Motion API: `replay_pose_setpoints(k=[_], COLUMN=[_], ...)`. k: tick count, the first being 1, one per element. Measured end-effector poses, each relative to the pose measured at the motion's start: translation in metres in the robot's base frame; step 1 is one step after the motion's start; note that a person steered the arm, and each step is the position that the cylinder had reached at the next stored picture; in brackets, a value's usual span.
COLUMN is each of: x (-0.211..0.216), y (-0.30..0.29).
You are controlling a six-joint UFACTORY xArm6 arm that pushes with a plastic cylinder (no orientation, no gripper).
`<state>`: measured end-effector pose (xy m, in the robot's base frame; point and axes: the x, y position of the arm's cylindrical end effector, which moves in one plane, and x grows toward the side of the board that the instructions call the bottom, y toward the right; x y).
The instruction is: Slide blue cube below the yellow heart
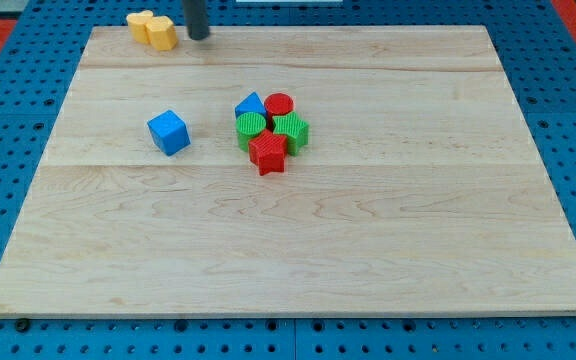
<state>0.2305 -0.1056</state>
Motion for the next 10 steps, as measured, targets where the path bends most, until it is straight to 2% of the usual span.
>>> replay_pose_setpoints(k=[1,2,4,5,7,8,10], x=[0.082,0.150,0.193,0.174,0.105,0.089,0.082], y=[0.026,0.027,-0.008,-0.055,-0.088,-0.122,-0.126])
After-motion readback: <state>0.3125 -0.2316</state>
